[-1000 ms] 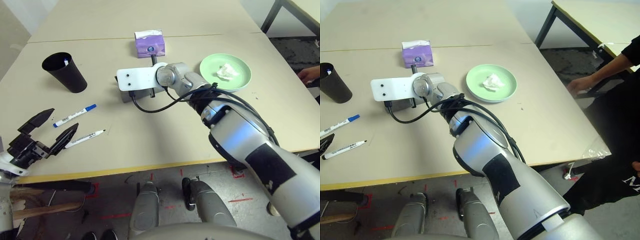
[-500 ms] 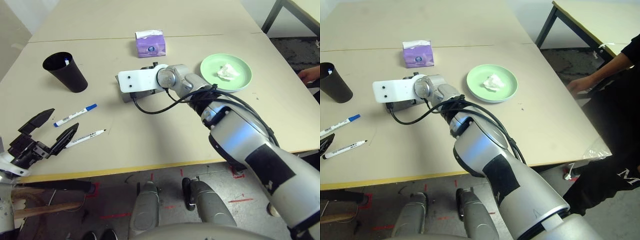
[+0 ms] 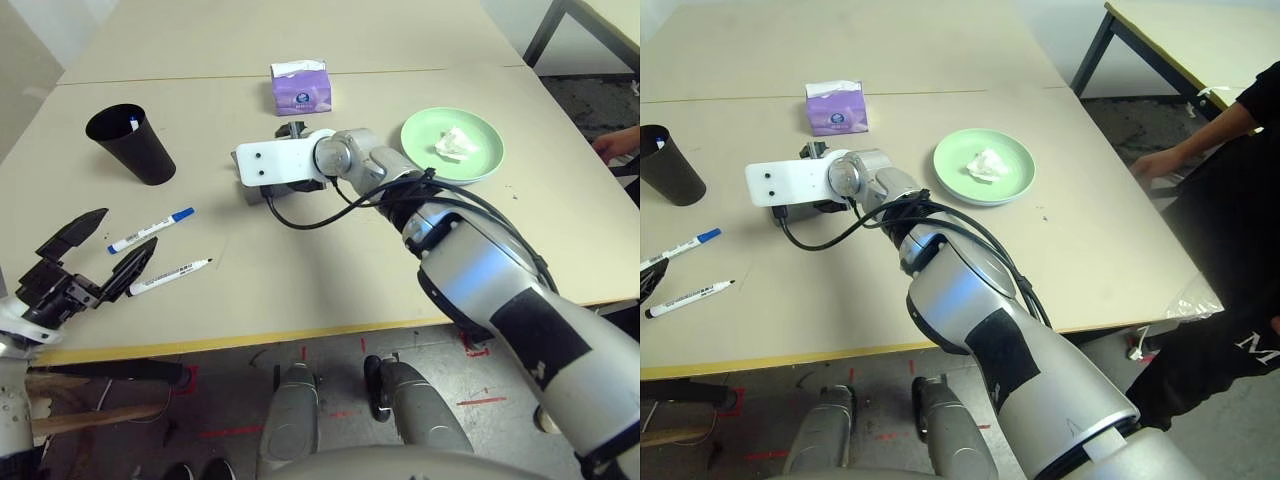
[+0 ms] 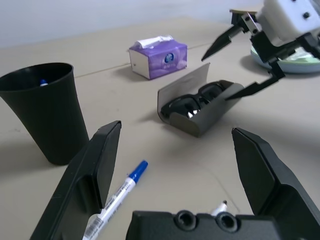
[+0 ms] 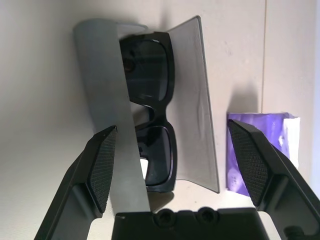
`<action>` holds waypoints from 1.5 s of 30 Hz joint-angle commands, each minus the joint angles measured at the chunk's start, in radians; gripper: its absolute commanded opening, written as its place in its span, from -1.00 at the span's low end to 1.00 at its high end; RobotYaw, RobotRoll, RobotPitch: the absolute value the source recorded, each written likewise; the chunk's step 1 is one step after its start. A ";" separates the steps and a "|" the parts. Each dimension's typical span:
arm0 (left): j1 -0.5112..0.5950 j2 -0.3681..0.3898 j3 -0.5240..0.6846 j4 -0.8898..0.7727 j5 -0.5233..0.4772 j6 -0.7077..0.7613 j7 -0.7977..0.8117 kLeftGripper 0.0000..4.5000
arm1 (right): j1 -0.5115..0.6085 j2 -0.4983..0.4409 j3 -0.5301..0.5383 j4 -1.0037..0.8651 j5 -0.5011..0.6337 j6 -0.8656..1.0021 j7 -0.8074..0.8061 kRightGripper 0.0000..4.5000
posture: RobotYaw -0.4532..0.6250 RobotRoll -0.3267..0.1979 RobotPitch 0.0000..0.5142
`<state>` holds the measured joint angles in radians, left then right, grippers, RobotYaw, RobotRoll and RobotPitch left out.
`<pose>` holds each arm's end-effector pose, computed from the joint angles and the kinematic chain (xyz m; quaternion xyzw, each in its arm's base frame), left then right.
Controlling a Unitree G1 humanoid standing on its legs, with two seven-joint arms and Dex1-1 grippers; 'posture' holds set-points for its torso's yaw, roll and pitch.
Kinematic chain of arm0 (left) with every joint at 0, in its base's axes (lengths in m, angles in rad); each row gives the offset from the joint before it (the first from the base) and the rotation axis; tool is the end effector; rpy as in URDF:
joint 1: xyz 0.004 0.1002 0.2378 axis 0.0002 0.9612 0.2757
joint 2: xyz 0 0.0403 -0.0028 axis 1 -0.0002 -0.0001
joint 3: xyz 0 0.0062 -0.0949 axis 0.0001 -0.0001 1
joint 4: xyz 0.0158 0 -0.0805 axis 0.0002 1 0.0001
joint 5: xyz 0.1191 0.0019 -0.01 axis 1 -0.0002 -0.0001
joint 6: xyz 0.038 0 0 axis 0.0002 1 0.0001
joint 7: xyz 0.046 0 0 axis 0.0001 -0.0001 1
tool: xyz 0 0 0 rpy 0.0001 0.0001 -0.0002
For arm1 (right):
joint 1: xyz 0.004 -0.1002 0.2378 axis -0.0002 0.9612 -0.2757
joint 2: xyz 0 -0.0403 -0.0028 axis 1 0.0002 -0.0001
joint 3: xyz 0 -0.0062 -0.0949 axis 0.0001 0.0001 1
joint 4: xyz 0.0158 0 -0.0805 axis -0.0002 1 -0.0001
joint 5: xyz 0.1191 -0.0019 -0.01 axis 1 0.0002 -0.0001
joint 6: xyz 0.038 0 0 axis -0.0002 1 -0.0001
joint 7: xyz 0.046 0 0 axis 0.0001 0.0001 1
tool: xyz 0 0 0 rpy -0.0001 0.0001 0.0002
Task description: Organize and tidy the items on the table.
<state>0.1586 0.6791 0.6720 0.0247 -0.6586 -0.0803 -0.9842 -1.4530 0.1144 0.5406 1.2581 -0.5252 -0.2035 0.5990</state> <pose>0.1498 0.3783 0.1565 0.1125 -0.1220 -0.1962 0.9664 0.3495 0.0370 0.2228 -0.5891 -0.0800 0.4873 0.6396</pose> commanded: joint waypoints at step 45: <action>-0.436 0.048 -0.206 0.475 0.247 -0.124 0.085 1.00 | 0.985 -0.620 -0.578 -1.277 0.754 0.504 0.307 0.99 | -0.37 0.25 -0.36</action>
<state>-0.2696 0.7164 0.4843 0.4684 -0.4380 -0.1900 -0.9036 -0.4817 -0.4971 -0.0280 0.0039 0.2285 0.3111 0.9239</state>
